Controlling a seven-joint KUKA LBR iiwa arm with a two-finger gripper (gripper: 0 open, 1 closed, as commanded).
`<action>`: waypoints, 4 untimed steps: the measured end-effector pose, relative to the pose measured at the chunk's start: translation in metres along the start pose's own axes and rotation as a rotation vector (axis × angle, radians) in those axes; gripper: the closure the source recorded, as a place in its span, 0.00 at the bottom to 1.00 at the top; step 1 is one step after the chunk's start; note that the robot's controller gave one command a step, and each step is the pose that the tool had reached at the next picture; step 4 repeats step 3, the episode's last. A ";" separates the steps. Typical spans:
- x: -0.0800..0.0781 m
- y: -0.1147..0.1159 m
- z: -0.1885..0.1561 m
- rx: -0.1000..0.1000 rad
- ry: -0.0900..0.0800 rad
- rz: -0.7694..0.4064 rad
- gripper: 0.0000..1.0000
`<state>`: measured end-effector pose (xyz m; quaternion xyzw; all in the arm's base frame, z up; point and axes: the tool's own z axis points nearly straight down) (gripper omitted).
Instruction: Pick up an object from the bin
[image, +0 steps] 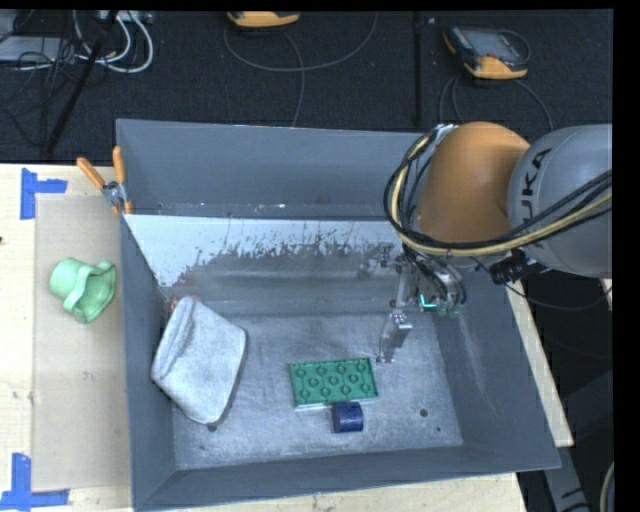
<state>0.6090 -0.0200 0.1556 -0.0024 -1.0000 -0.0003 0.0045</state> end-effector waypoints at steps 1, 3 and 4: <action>0.030 -0.012 0.084 -0.002 -0.010 0.051 0.00; 0.021 -0.014 -0.109 0.002 -0.020 -0.050 1.00; 0.021 -0.014 -0.109 0.002 -0.020 -0.050 1.00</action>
Offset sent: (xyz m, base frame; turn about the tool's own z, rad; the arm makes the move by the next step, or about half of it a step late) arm -0.0327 -0.0127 -0.0856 0.0508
